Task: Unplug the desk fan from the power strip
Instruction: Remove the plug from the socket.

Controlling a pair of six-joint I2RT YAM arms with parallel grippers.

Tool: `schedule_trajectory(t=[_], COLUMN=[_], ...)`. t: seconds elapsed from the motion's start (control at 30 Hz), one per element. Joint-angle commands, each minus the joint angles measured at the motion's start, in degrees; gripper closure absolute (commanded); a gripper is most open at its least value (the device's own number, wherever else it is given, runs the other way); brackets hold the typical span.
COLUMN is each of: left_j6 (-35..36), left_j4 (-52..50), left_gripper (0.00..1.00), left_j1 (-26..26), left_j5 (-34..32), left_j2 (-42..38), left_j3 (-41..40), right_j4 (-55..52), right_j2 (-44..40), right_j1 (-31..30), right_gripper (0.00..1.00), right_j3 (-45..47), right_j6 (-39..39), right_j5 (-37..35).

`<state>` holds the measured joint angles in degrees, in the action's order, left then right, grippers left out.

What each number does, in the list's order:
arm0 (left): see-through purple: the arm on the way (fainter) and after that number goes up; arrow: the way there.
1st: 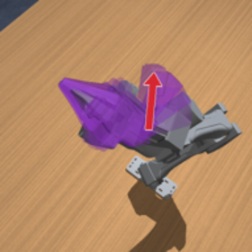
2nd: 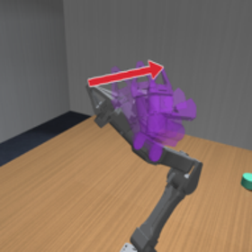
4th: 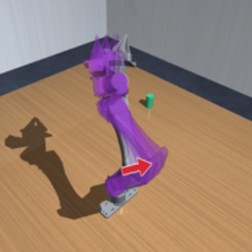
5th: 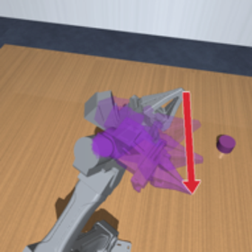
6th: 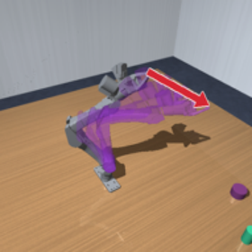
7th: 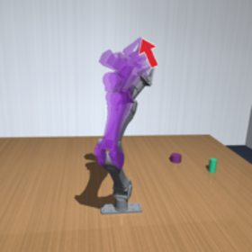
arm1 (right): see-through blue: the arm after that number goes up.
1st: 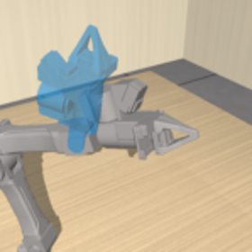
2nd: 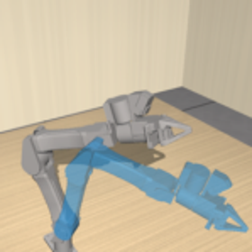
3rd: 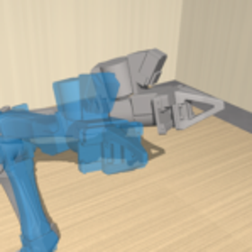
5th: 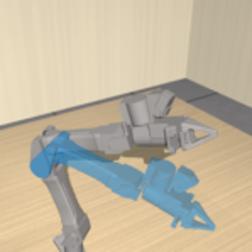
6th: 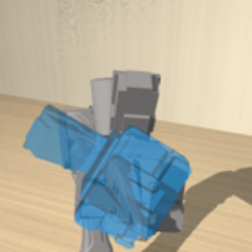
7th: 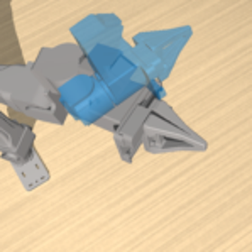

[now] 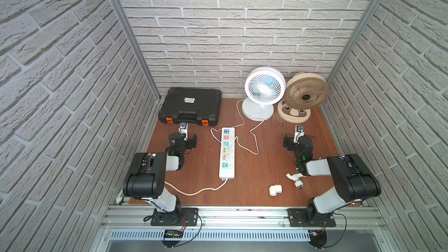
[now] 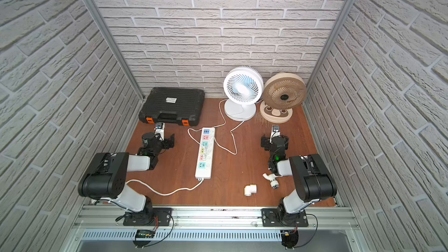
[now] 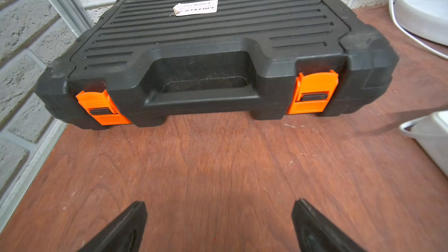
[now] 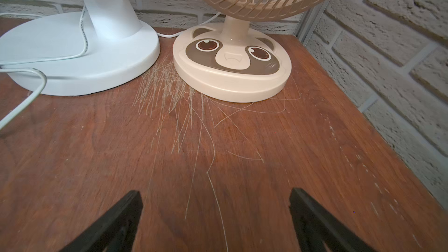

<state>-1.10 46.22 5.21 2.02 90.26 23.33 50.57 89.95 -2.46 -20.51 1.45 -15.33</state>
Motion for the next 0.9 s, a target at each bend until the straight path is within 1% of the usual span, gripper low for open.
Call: schedule_trajectory(t=[0.0, 0.2, 0.33, 0.43, 0.53, 0.67, 0.7, 0.73, 0.77, 0.8, 0.87], left_j6=[1.4, 1.2, 0.5, 0.3, 0.7, 1.9, 1.9, -0.5, -9.0, -15.9, -28.0], left_j4=[2.9, 2.8, 2.6, 3.5, 2.7, -5.5, -7.6, -9.7, -14.8, -20.7, -33.0], left_gripper=[0.02, 0.02, 0.02, 0.02, 0.02, 0.02, 0.02, 0.02, 0.02, 0.02, 0.02], left_j1=[-1.1, -0.7, 0.3, -0.2, -0.7, -2.9, -4.0, -4.9, -5.2, -4.5, -2.3], left_j5=[-1.8, -1.3, 0.5, -1.7, -2.6, -6.7, -8.5, -12.5, -18.3, -19.9, -17.1], left_j2=[-1.6, -1.6, -1.5, -2.4, -5.8, -14.1, -16.4, -18.6, -21.9, -24.4, -27.6], left_j3=[-0.5, -0.4, -0.3, -0.9, -1.9, -1.0, -0.4, 0.3, 1.9, 3.8, 8.0], right_j4=[4.4, 4.2, 4.3, 3.9, -0.9, -12.1, -15.8, -19.1, -23.4, -25.9, -29.7], right_j2=[-1.7, -1.6, -1.8, -3.5, -8.2, -15.9, -18.0, -19.8, -22.0, -23.3, -25.3], right_j1=[0.5, 0.5, 0.5, 0.5, 0.3, -1.0, -1.4, -1.5, -1.5, -1.5, -1.5], right_gripper=[0.01, 0.01, 0.01, 0.01, 0.01, 0.01, 0.01, 0.01, 0.01, 0.01, 0.01], right_j3=[0.1, 0.1, 0.2, 0.6, 0.0, -3.1, -4.5, -6.0, -7.9, -9.3, -11.6], right_j6=[-1.3, -1.3, -1.2, -1.3, -1.9, -3.5, -1.2, 1.7, 4.8, 7.2, 13.9], right_j5=[2.1, 2.1, 2.2, 2.0, 2.5, 3.6, 3.5, 3.4, 4.7, 6.4, 10.2])
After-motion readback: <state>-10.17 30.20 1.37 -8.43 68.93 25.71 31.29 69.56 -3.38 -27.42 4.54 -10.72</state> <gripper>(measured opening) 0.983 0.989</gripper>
